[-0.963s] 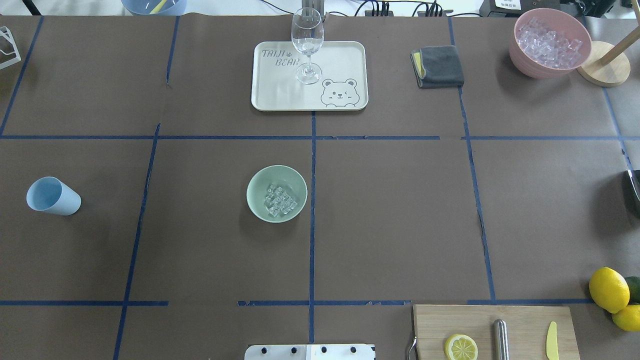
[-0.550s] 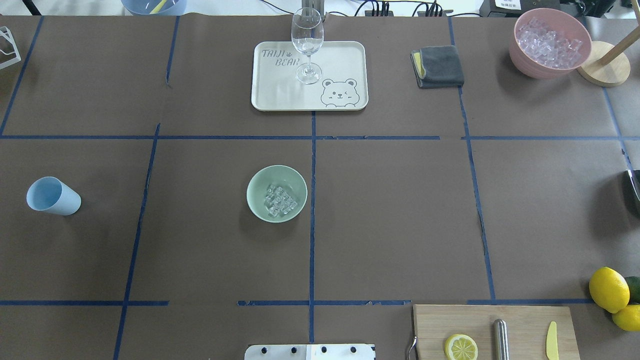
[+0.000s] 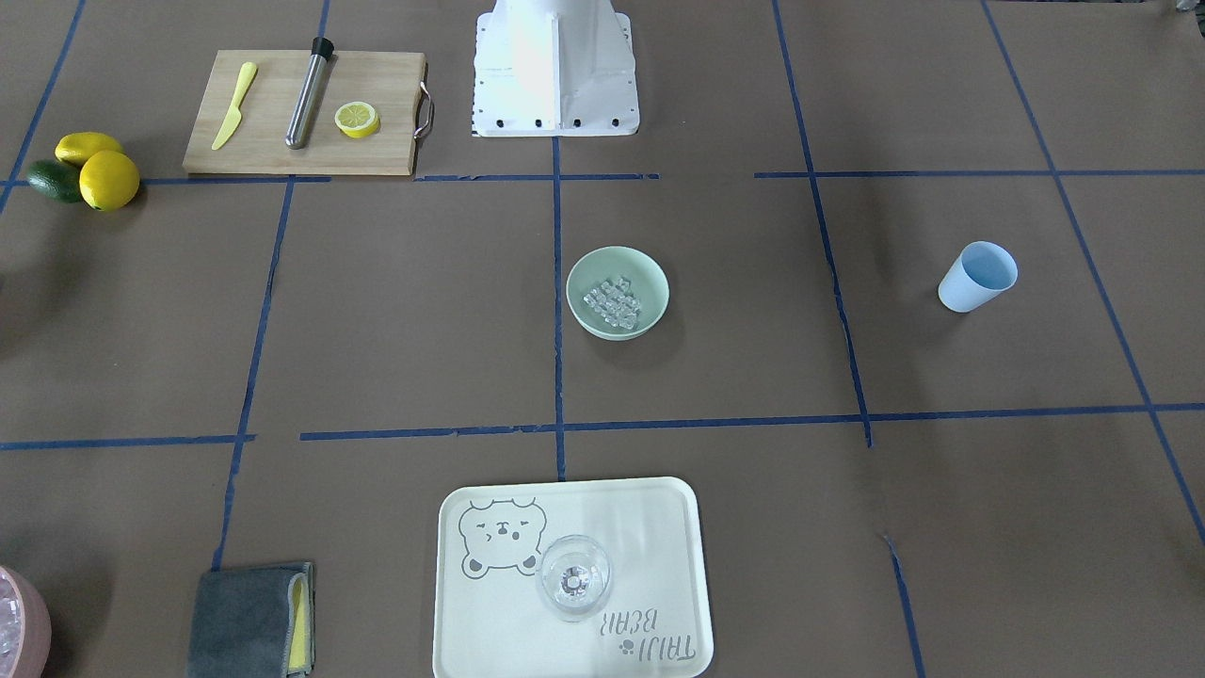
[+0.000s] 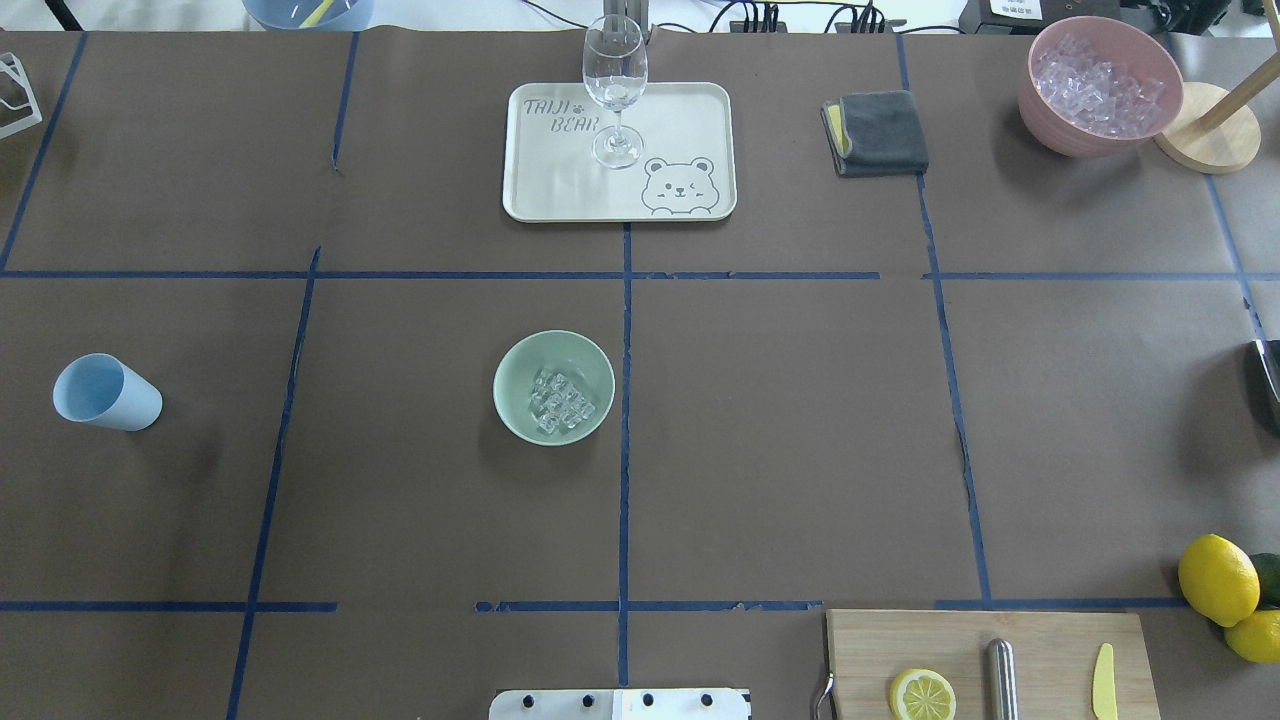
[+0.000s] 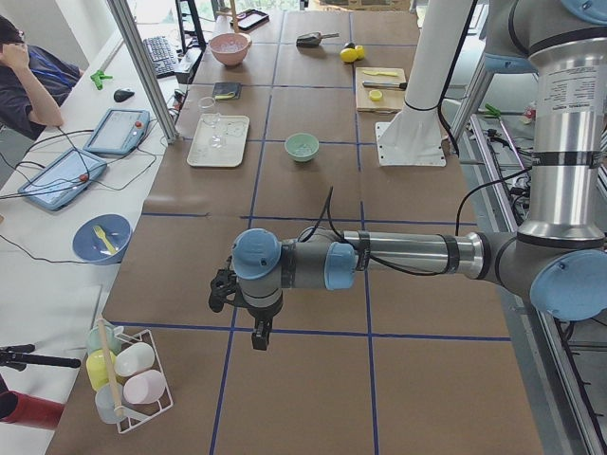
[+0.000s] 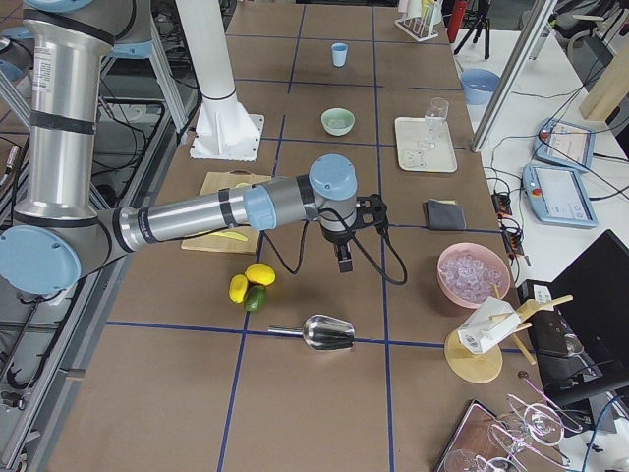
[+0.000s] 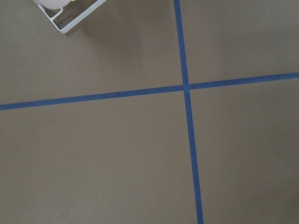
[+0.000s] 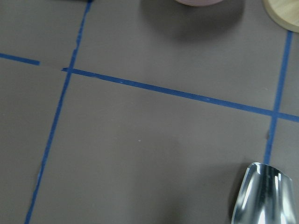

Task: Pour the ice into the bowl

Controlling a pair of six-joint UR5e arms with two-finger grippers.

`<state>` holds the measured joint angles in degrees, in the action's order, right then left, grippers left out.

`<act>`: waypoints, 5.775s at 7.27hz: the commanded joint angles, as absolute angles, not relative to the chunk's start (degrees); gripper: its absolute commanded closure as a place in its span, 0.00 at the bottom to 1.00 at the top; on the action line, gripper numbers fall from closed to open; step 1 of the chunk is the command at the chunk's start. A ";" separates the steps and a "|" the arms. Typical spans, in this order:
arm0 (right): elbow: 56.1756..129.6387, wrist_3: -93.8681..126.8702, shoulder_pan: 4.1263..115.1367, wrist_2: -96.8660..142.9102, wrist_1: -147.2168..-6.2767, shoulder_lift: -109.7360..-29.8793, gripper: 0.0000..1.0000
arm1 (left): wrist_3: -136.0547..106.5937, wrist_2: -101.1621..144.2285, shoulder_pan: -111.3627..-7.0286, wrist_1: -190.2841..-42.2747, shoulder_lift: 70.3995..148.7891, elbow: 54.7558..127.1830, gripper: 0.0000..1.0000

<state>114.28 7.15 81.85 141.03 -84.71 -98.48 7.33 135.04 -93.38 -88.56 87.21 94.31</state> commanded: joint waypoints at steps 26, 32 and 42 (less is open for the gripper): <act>88.63 70.58 27.24 101.77 -88.24 -42.42 1.00 | 7.82 135.26 -93.08 -91.58 87.28 96.77 0.00; 112.84 47.16 44.26 119.23 -87.64 -68.85 1.00 | 7.91 135.26 -93.08 -91.50 87.28 96.68 0.00; 91.62 41.22 56.33 128.05 -39.59 -98.62 1.00 | 7.91 135.35 -93.08 -91.67 87.28 96.86 0.00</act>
<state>97.09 41.17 55.83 127.55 -46.46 -98.66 7.91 135.35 -93.08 -91.65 87.28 96.85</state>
